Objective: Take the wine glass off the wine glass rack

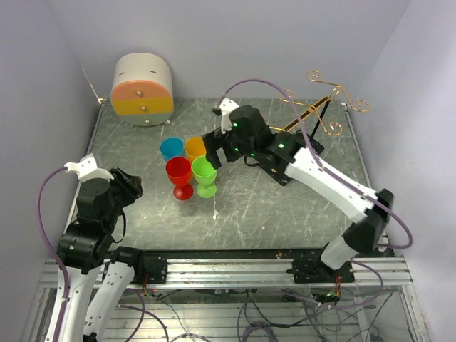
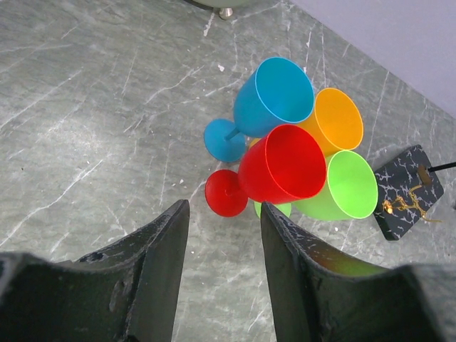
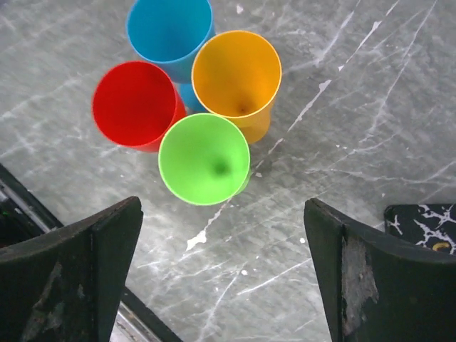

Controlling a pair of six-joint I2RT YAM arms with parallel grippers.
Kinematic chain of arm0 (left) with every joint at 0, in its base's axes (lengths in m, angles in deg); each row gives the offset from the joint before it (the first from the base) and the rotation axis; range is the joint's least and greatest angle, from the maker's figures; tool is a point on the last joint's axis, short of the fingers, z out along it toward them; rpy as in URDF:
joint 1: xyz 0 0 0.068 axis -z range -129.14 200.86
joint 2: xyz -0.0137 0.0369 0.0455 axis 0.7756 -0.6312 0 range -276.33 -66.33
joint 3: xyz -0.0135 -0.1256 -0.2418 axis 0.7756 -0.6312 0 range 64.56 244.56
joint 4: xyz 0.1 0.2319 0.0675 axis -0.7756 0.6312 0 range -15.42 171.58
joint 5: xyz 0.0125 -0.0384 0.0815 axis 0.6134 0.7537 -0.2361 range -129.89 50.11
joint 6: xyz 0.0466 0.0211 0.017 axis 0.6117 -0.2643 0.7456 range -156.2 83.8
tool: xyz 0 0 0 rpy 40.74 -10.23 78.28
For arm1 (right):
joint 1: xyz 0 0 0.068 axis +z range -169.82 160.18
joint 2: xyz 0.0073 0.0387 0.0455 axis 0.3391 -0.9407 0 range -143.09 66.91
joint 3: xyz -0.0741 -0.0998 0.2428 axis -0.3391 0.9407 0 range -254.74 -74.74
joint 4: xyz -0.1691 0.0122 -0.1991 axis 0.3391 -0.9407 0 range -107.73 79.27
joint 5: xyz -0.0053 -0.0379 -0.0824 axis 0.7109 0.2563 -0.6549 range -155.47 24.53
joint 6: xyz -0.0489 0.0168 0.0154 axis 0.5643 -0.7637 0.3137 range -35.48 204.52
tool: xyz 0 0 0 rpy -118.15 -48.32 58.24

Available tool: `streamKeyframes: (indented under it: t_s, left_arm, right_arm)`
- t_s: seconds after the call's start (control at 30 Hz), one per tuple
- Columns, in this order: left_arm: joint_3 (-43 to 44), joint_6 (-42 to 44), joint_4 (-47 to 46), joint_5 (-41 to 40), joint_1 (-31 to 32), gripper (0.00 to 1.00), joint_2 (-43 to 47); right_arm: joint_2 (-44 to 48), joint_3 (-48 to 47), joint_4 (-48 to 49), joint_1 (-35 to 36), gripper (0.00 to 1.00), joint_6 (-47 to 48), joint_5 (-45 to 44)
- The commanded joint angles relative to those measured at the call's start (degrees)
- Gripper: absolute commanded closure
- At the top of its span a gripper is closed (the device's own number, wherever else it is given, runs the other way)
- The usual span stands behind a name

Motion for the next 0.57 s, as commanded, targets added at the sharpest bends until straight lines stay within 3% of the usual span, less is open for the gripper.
streamKeyframes:
  t_s: [0.0,0.33,0.53]
  left_arm:
    - [-0.02,0.22,-1.88,-1.44,-0.02,0.44,-0.58]
    - [0.13,0.22,-1.53,-1.53,-0.02,0.42,-0.89]
    - [0.19,0.05,-1.50,-1.79,-0.02,0.42,-1.07]
  right_arm:
    - [7.92,7.27,9.50,-0.22,0.00,-2.41,0.76]
    - [26.60,24.06,19.89,-0.23,0.00,-5.76,-9.83]
    - [31.15,27.67,20.00,-0.22,0.00,-6.25,-12.72]
